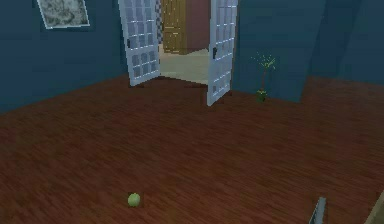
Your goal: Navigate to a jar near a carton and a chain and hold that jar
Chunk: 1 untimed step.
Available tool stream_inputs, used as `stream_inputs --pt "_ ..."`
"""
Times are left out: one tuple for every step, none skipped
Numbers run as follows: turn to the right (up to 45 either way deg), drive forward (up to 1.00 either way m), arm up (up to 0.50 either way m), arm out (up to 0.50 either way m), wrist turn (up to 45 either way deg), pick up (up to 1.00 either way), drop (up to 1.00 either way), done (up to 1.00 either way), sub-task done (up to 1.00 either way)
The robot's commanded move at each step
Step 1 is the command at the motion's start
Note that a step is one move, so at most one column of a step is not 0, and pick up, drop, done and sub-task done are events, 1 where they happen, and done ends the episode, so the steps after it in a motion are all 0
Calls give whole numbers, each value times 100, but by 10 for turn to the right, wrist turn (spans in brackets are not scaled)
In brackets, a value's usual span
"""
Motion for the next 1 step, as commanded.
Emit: stream_inputs --pt "0 0 38 0 0 0 0 0 0"
